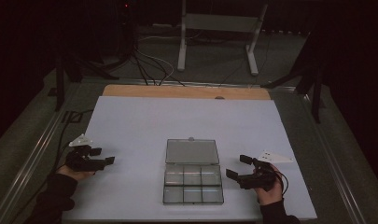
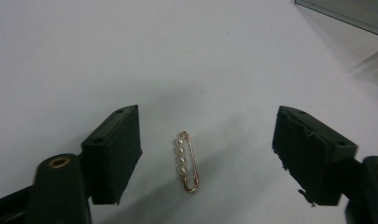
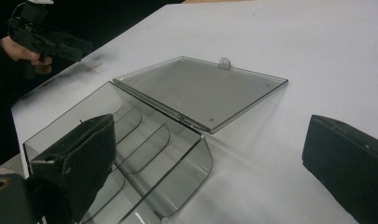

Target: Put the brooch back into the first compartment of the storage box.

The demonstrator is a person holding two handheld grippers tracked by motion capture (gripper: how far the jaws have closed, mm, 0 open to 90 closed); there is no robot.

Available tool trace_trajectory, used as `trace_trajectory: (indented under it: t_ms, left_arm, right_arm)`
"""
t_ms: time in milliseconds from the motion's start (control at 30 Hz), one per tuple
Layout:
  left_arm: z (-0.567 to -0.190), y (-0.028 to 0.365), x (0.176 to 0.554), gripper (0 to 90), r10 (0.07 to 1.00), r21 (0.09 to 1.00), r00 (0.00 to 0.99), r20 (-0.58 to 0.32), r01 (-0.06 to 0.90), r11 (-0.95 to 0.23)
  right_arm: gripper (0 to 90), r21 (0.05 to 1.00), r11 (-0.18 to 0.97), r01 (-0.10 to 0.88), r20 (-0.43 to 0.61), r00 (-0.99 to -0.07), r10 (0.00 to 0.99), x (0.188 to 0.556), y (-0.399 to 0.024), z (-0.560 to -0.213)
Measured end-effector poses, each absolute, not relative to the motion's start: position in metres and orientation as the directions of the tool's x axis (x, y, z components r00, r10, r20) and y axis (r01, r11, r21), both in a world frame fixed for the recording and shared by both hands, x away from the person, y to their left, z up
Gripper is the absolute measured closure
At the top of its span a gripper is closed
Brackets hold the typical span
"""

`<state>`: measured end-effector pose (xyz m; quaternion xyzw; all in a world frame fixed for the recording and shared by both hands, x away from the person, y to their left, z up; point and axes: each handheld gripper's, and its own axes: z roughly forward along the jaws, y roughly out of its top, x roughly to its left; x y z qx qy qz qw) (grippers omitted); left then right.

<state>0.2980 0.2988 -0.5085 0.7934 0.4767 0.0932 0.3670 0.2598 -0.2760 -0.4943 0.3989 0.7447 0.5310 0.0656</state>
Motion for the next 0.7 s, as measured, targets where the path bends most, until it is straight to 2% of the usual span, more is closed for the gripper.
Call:
trace_trajectory:
  t_ms: [33,400,433,700]
  left_arm:
    - [-0.5088,0.2986,0.2982,30.4,0.829,0.666,0.524,-0.195,0.691,-0.280]
    - [-0.5108,0.2980,0.2996,42.5,0.852,0.632,0.496,-0.167,0.717,-0.294]
    - [-0.5109,0.2982,0.2996,46.5,0.851,0.631,0.497,-0.172,0.719,-0.292]
    - [-0.5132,0.2974,0.2999,59.1,0.855,0.606,0.497,-0.145,0.728,-0.320]
  right_arm:
    - [2.9,0.843,0.120,0.525,0.325,-0.673,0.664,0.2597,-0.2759,-0.4944]
    - [2.9,0.842,0.119,0.526,0.330,-0.676,0.659,0.2596,-0.2763,-0.4944]
    - [2.9,0.842,0.121,0.526,0.328,-0.676,0.660,0.2596,-0.2762,-0.4946]
    - [3.0,0.841,0.119,0.529,0.332,-0.675,0.659,0.2596,-0.2760,-0.4943]
